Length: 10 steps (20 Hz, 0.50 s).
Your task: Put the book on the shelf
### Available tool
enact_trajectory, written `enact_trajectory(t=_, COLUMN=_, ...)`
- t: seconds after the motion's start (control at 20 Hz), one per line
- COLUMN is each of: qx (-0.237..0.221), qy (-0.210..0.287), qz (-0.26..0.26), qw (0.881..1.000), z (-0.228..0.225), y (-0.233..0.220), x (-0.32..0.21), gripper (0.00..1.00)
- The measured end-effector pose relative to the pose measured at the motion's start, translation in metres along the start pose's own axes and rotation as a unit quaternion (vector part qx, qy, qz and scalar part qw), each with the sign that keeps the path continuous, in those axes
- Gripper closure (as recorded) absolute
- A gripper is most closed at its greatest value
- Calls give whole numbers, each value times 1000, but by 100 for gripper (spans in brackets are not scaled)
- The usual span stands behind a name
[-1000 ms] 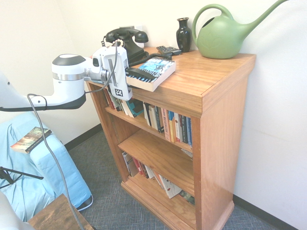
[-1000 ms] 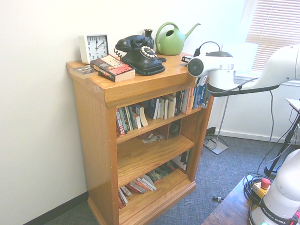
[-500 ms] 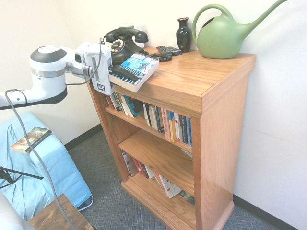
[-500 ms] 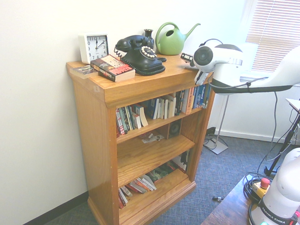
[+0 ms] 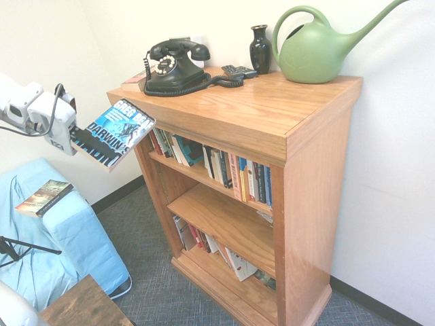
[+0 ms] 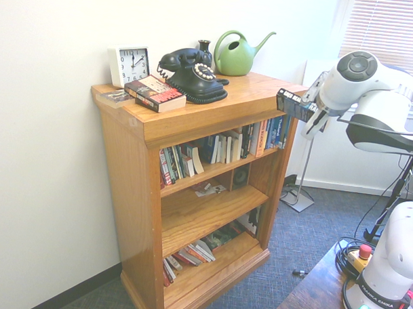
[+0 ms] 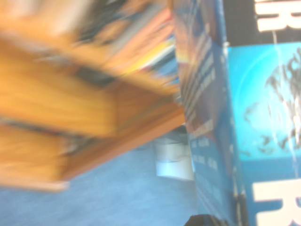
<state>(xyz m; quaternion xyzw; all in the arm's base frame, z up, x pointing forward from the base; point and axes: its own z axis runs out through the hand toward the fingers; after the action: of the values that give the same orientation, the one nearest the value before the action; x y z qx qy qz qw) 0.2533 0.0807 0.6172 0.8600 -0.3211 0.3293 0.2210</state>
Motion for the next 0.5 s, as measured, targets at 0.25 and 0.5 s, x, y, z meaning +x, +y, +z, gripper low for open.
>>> enact_trajectory(t=0.25, qx=39, qy=-53, qz=-6, qw=998, z=19, y=-13, x=-59, gripper=100)
enact_trajectory(t=0.5, qx=79, qy=-62, qz=5, qw=995, z=71, y=-33, x=-68, gripper=100)
